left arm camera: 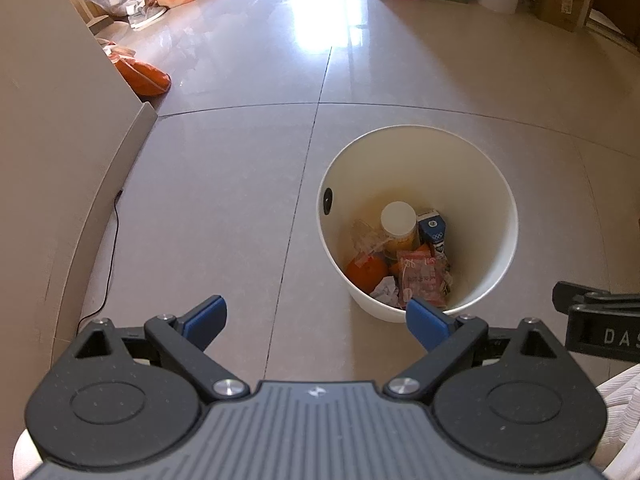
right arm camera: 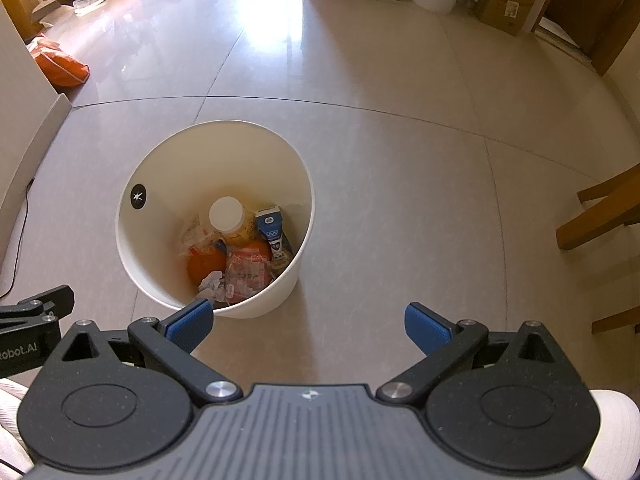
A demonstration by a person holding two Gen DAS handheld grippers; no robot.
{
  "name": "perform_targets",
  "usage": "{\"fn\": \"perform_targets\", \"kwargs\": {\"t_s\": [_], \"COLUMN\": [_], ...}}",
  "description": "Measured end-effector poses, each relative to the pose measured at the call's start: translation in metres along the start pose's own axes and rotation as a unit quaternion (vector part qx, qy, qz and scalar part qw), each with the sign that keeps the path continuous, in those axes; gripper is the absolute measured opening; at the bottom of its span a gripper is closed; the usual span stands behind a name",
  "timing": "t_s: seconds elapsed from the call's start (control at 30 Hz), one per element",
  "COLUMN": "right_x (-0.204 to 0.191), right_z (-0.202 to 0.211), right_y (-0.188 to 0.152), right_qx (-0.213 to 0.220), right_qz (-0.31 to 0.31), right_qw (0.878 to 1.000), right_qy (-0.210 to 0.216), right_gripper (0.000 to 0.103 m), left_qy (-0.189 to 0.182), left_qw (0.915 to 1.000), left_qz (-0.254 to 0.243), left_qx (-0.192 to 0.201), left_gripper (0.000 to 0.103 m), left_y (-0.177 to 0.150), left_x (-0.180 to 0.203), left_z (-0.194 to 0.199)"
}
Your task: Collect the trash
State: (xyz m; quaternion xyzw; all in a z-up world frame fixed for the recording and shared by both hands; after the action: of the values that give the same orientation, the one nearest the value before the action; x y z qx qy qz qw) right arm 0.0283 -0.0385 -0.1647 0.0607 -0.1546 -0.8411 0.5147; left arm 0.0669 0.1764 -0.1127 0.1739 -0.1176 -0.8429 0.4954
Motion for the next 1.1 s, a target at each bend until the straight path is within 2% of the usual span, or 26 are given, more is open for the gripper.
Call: {"fn": "perform_targets", "kwargs": {"t_s": [1.1], "right_x": [0.0085], "right_z": [0.0078], "right_y": [-0.001], "right_qx": [0.003], "right_qz": [0.001], "right_qw": [1.0], "right_qy": [0.015], "right_gripper": [0.103], "left_qy": [-0.002], "left_qw": [1.0], "left_qz": [-0.005], "left_qx": [0.001], "left_gripper": [0.096], "left_y": [0.0013], "left_x": [0.0015], "left_z": [0.0044]}}
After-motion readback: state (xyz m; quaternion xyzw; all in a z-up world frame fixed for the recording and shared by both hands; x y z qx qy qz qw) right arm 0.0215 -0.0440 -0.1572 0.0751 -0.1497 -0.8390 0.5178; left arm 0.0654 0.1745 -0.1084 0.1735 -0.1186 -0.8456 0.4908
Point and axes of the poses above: each gripper's, at about its wrist camera, not at the fingertips, and z roughly against the way its jaws point, x to its right, y to its top, the point moved 2 cm from there along -z, roughly the way its jaws point, and after that the axes turned 3 degrees about -z, right-handed, at the moved point
